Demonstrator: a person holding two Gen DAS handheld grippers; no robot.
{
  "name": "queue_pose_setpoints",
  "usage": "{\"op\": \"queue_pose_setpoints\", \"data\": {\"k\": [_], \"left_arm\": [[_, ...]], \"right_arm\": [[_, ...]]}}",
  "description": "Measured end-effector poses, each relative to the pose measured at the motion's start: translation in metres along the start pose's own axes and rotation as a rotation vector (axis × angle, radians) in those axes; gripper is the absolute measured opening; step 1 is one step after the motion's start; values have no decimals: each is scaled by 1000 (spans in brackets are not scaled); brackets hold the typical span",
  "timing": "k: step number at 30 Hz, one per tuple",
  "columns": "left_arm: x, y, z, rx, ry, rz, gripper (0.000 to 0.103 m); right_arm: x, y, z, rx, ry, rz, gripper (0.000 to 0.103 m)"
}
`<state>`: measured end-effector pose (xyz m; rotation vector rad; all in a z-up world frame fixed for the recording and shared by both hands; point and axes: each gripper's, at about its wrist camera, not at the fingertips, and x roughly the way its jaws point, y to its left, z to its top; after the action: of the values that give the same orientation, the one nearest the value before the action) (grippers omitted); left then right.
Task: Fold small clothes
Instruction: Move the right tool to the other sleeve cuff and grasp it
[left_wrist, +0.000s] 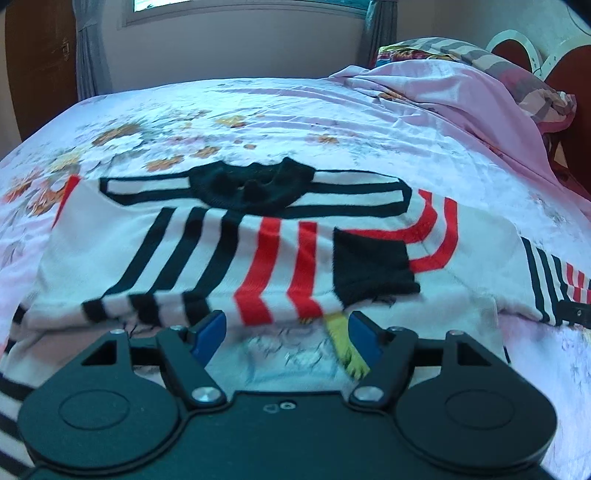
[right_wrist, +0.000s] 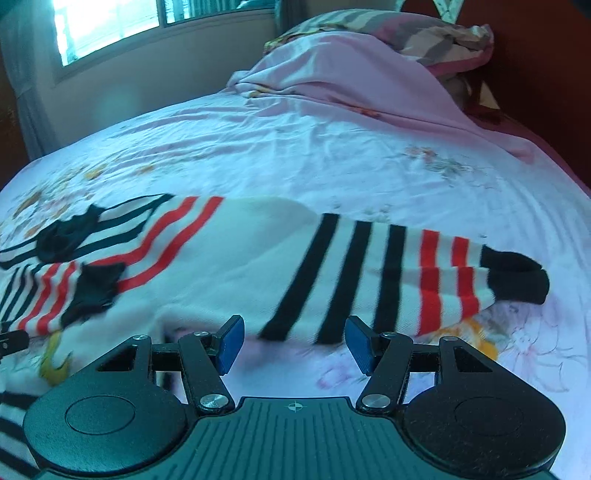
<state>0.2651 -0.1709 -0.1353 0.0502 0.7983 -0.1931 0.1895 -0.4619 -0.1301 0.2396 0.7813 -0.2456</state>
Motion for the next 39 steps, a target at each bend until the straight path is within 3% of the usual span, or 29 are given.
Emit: {"op": "queue_pose_setpoints", "data": {"k": [9, 21, 26, 27, 28, 30, 36, 39], "left_arm": [[29, 0, 15, -1, 7, 37, 71], [62, -7, 23, -28, 26, 61, 69], [63, -42, 34, 5, 20, -14, 69], [65, -54, 36, 25, 21, -24, 69], [68, -66, 39, 43, 22, -37, 69], [73, -88, 42, 58, 32, -63, 69], [86, -142, 48, 81, 61, -143, 69], [94, -154, 44, 68, 93, -141, 69]], "right_arm": [[17, -58, 8, 113, 9, -55, 60], [28, -151, 11, 366, 54, -106, 60], [41, -165, 16, 417, 44, -134, 59], [43, -167, 18, 428, 39, -135, 56], [44, -168, 20, 437, 34, -140, 44], [47, -173, 23, 460, 31, -135, 36], [54, -182, 31, 506, 19, -106, 36], [60, -190, 28, 549, 19, -97, 36]]}}
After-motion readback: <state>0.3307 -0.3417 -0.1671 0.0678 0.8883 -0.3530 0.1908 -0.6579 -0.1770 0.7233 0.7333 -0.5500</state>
